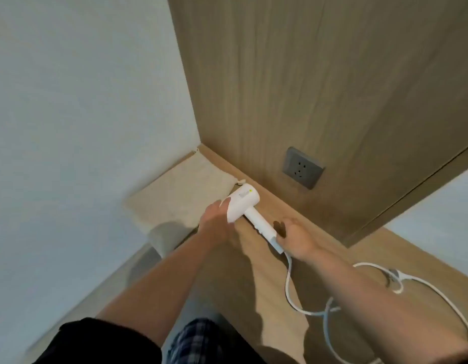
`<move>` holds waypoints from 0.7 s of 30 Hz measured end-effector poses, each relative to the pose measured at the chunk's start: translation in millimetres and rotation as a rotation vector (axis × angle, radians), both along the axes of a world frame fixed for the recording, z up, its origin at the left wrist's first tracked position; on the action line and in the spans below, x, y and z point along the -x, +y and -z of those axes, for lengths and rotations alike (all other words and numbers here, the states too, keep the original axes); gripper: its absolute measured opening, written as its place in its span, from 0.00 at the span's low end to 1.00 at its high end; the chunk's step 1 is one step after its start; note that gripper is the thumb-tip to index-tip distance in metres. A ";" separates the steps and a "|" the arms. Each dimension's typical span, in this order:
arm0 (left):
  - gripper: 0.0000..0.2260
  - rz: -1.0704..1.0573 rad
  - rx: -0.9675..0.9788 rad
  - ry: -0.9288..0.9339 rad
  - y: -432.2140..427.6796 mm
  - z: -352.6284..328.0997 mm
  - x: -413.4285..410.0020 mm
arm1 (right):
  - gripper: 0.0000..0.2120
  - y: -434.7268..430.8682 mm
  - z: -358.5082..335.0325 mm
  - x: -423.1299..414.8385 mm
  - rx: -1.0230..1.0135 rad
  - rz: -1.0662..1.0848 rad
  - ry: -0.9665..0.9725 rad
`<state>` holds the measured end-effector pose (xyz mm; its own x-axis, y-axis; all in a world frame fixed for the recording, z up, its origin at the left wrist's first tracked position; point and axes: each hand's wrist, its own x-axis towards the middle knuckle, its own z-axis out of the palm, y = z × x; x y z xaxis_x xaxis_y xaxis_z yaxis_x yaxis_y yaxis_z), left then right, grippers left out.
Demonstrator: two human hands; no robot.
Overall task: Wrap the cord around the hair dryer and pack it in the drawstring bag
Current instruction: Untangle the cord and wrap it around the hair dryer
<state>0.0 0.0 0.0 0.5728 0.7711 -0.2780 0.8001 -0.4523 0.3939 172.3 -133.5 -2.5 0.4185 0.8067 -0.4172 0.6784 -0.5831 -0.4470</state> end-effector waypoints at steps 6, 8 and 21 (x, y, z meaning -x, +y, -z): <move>0.42 0.090 0.020 0.171 24.8 11.9 -13.1 | 0.24 8.7 17.6 16.7 0.089 0.021 0.025; 0.45 0.143 -0.001 0.182 33.7 13.7 -14.6 | 0.24 13.5 20.4 22.9 0.105 0.051 0.016; 0.30 0.187 0.861 -0.188 88.2 -24.0 -36.6 | 0.18 7.7 -23.7 7.0 0.111 0.177 0.060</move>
<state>36.6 88.2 24.0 0.7624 0.2289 -0.6052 0.6311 -0.0567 0.7736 165.3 -125.8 21.2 0.5215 0.6707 -0.5275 0.5350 -0.7386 -0.4101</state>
